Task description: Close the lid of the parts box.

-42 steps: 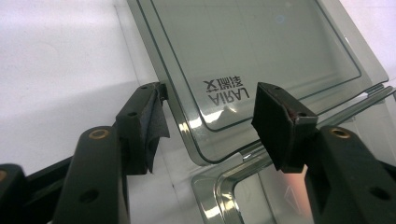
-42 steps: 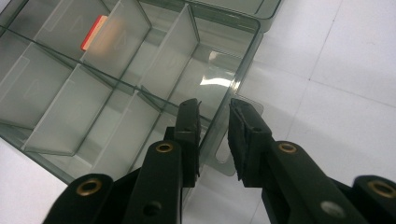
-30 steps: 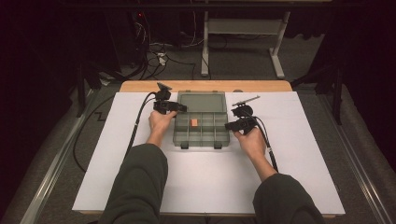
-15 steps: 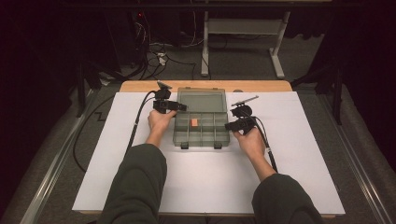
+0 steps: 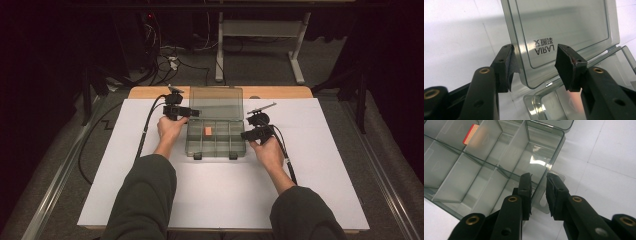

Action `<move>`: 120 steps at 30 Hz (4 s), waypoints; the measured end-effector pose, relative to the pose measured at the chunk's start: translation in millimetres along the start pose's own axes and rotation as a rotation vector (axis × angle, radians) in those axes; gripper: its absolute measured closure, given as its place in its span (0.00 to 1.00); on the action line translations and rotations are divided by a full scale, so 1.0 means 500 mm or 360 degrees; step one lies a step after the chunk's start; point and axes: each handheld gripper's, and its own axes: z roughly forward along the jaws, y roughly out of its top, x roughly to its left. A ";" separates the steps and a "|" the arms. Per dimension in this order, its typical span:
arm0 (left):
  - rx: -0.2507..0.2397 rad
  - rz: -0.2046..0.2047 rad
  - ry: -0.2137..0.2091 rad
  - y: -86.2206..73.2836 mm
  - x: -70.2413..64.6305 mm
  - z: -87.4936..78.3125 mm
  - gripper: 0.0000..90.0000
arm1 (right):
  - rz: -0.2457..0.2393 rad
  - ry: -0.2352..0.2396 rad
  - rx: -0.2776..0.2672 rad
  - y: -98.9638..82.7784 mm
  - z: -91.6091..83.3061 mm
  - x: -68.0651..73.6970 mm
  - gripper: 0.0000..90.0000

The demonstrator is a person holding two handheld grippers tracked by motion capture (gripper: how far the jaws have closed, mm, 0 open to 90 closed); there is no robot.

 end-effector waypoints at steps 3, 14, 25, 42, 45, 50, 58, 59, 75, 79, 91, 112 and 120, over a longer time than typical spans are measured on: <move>-0.0006 0.0054 -0.0023 -0.002 0.000 -0.008 0.56 | 0.0003 0.0000 0.0000 0.000 0.000 0.000 0.83; -0.0060 0.0231 -0.0068 -0.021 0.002 -0.031 0.56 | 0.0009 -0.0011 0.0001 0.000 0.000 0.002 0.83; -0.0111 0.0334 -0.0077 -0.037 0.004 -0.048 0.59 | 0.0010 -0.0015 -0.0005 -0.001 0.000 0.003 0.83; -0.0126 0.0383 -0.0102 -0.047 0.024 -0.071 0.63 | 0.0010 -0.0046 -0.0022 -0.003 0.001 0.009 0.83; -0.0126 0.0356 -0.0097 -0.048 0.027 -0.075 0.64 | 0.0010 -0.0048 -0.0025 -0.004 0.001 0.009 0.83; -0.0108 0.0349 -0.0111 -0.047 0.036 -0.082 0.65 | 0.0007 -0.0053 -0.0031 -0.005 0.001 0.010 0.83; -0.0081 0.0307 -0.0128 -0.047 0.039 -0.106 0.66 | 0.0010 -0.0066 -0.0046 -0.007 0.001 0.012 0.83; -0.0071 0.0307 -0.0138 -0.045 0.040 -0.110 0.66 | 0.0011 -0.0066 -0.0044 -0.007 0.001 0.012 0.83; 0.0000 0.0210 -0.0195 -0.037 0.043 -0.156 0.67 | 0.0012 -0.0067 -0.0049 -0.008 0.001 0.013 0.83; -0.0006 0.0218 -0.0201 -0.041 0.046 -0.163 0.68 | 0.0010 -0.0067 -0.0051 -0.008 0.001 0.013 0.83; -0.0023 0.0238 -0.0206 -0.046 0.057 -0.160 0.68 | -0.0019 -0.0063 -0.0071 -0.012 0.001 0.012 0.83; -0.0044 0.0272 -0.0164 -0.062 0.079 -0.143 0.68 | -0.0148 0.0069 -0.0303 -0.017 -0.062 -0.008 0.93; -0.0034 0.0309 -0.0128 -0.061 0.097 -0.141 0.58 | -0.0185 0.0093 -0.0330 -0.015 -0.072 -0.002 1.00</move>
